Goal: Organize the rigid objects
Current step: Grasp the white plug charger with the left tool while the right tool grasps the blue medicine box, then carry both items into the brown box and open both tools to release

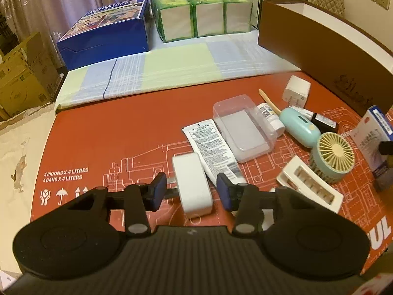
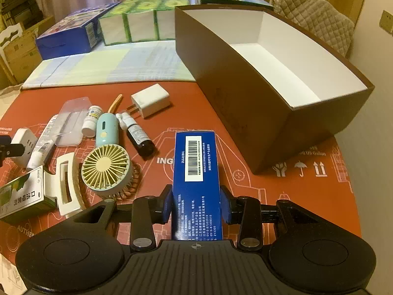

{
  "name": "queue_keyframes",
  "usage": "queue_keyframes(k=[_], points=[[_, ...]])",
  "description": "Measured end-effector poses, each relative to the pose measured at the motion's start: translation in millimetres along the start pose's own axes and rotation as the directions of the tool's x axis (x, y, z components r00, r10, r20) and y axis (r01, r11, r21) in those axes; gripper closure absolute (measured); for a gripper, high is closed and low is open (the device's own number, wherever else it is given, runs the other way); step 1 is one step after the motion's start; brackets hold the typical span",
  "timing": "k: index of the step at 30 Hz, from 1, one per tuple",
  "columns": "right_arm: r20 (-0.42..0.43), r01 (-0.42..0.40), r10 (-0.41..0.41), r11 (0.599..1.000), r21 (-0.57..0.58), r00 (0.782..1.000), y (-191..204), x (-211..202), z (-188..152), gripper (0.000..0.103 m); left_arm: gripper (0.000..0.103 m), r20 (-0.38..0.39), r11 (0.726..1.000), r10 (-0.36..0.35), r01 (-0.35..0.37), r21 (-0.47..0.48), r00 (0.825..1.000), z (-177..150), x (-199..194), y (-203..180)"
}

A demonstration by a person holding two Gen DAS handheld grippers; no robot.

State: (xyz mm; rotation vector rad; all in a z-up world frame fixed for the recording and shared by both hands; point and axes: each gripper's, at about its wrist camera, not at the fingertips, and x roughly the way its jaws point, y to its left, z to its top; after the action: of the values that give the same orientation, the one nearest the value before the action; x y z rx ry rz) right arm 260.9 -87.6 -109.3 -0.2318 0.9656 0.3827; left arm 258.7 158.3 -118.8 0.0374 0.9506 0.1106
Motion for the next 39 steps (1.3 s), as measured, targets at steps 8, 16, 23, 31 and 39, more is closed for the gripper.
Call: queue_keyframes(k=[8, 16, 23, 31, 39], points=[[-0.019, -0.023, 0.023, 1.0, 0.005, 1.0, -4, 4, 4, 0.066, 0.076, -0.02, 1.0, 0.011, -0.011, 0.015, 1.0, 4, 11, -2], [-0.039, -0.065, 0.064, 0.997, -0.048, 0.997, -5, 14, 15, 0.067, 0.078, -0.041, 0.999, 0.039, -0.039, -0.001, 0.998, 7, 10, -3], [-0.017, -0.123, 0.122, 0.989, -0.08, 0.992, -1, -1, 24, 0.068, 0.078, -0.018, 0.998, 0.068, -0.068, -0.002, 0.998, 13, -6, -9], [0.024, -0.189, 0.192, 0.978, -0.09, 0.981, 0, -25, 46, 0.068, 0.078, 0.049, 0.999, 0.026, -0.027, 0.018, 0.998, 42, -41, -37], [0.109, -0.208, 0.216, 0.975, -0.08, 0.97, -14, -56, 71, 0.068, 0.078, 0.138, 0.991, -0.105, 0.092, 0.101, 0.985, 89, -69, -89]])
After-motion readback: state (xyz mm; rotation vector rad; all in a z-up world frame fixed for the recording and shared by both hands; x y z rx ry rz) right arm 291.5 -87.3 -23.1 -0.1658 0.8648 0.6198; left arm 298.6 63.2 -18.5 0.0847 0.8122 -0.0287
